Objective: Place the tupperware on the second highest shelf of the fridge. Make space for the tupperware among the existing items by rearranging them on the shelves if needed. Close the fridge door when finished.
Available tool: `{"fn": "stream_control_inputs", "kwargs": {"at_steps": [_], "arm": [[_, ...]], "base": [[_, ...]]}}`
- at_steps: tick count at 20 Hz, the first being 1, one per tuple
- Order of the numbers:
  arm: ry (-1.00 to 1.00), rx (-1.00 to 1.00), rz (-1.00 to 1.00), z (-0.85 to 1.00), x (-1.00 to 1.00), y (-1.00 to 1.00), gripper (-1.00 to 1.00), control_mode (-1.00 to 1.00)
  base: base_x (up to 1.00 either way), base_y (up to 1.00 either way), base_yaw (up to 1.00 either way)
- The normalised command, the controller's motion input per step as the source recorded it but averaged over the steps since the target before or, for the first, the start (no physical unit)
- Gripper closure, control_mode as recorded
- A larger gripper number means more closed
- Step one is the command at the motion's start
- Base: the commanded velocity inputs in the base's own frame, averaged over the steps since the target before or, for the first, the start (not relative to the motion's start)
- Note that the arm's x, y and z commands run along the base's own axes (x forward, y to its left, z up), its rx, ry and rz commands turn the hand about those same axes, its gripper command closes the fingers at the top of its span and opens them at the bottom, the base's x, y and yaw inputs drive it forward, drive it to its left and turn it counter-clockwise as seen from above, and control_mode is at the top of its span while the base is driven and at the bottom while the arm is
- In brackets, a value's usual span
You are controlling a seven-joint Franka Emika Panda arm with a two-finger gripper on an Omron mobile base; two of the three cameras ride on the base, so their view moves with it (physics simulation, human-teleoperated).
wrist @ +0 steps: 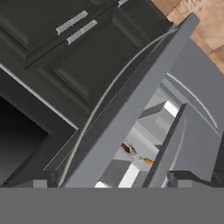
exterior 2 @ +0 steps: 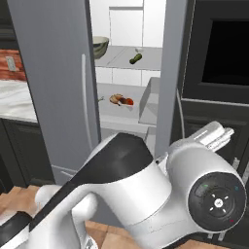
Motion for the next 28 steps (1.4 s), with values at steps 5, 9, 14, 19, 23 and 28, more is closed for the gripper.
{"fn": "stream_control_inputs", "kwargs": {"at_steps": [5,9,14,19,23,28], "arm": [[-0.14,0.03,0.41,-0.92,0.48,0.00,-1.00,-1.00],[-0.34,0.01,0.39,-0.81,0.22,0.00,-1.00,-1.00],[-0.36,0.07,0.21,-0.74,0.22,0.00,-1.00,-1.00],[-0.13,0.09,0.07,-0.46,0.56,-0.17,-1.00,-1.00],[-0.04,0.08,0.17,-0.40,0.56,-0.45,-1.00,-1.00],[0.00,0.06,0.16,-0.22,0.44,-0.53,-1.00,-1.00]], "base": [[0.00,0.00,0.00],[0.00,0.00,0.00],[0.00,0.00,0.00],[0.00,0.00,0.00],[0.00,0.00,0.00],[0.00,0.00,0.00]]}}
